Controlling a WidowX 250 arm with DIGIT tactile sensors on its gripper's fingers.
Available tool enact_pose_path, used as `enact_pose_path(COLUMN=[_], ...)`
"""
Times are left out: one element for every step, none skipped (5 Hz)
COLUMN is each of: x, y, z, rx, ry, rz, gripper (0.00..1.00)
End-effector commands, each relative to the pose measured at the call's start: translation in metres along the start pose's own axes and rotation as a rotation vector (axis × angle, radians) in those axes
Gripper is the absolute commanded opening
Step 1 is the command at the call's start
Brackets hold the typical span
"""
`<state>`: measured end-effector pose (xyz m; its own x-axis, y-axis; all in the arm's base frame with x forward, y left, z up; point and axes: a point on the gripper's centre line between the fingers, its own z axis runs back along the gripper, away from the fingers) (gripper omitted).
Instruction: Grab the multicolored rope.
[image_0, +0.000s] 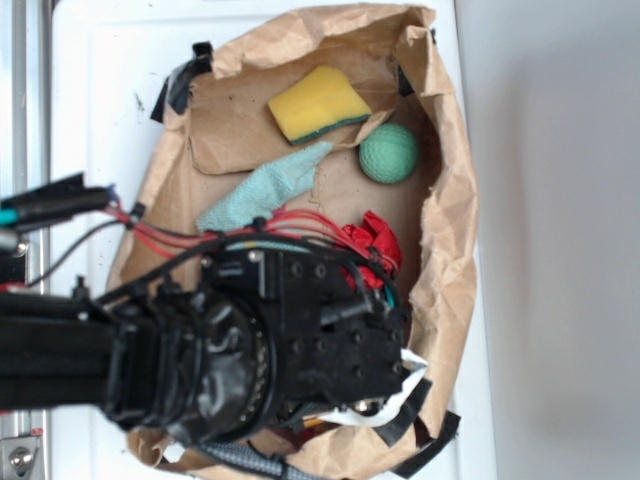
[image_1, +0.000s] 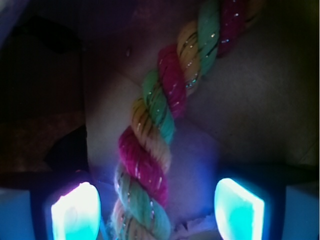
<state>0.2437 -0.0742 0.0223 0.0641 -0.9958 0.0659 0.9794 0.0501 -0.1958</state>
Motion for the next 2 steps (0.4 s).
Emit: enact_pose_path(x=[0.0123, 0.0113], y=[0.0024, 0.0018], z=[-0.0013, -0.0003], rx=[0.017, 0.024], ry=[0.002, 0.004], rz=[-0.013, -0.009], gripper=[0.00, 0.00])
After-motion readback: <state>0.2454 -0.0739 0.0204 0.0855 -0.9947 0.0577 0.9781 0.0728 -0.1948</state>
